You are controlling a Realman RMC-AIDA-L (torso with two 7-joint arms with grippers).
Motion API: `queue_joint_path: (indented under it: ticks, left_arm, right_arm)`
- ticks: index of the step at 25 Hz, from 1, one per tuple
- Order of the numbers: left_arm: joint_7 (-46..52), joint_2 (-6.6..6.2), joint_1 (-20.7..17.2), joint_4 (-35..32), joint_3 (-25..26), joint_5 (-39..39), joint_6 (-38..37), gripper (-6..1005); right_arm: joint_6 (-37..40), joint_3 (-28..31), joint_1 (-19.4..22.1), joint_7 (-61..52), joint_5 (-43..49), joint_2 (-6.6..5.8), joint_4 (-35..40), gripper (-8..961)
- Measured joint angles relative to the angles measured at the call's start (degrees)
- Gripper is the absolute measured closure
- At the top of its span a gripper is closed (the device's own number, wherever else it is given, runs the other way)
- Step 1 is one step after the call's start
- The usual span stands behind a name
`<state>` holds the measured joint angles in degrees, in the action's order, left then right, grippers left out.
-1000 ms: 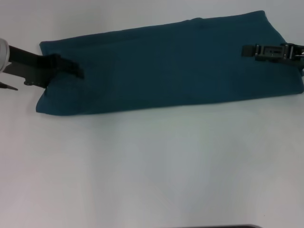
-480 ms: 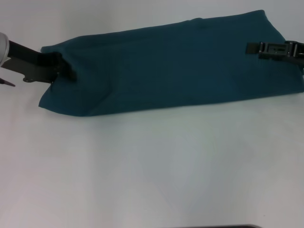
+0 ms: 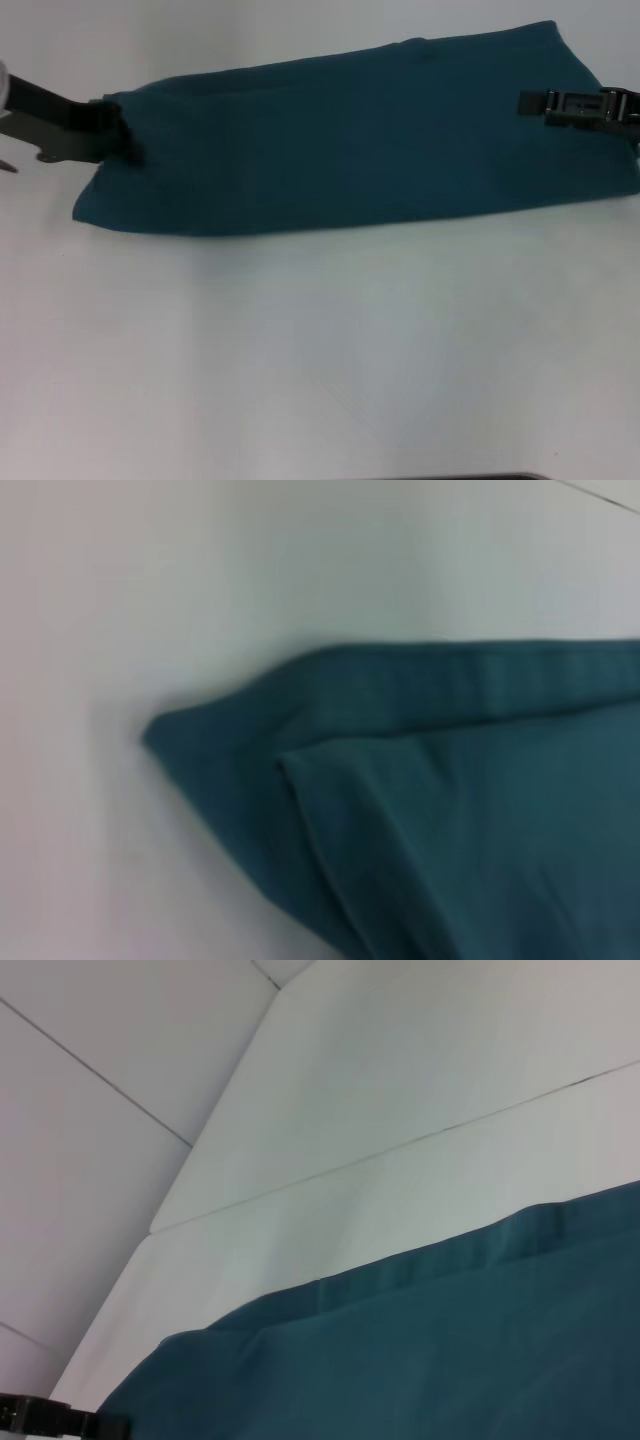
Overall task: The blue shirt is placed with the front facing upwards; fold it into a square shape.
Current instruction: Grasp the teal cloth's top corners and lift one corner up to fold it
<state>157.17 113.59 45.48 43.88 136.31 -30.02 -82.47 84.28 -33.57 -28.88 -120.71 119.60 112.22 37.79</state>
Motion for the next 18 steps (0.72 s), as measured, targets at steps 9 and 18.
queue_joint_path:
  ticks: [9, 18]
  left_arm:
    - [1.3, -2.21, -0.8, 0.9, 0.4, 5.1, 0.4, 950]
    - [4.5, -4.19, -0.8, 2.3, 0.4, 11.4, 0.4, 949]
  right_arm:
    - [-0.2, 0.0, 0.1, -0.2, 0.0, 0.01, 0.0, 129]
    - [-1.1, -0.2, 0.1, -0.9, 0.1, 0.01, -0.1, 131]
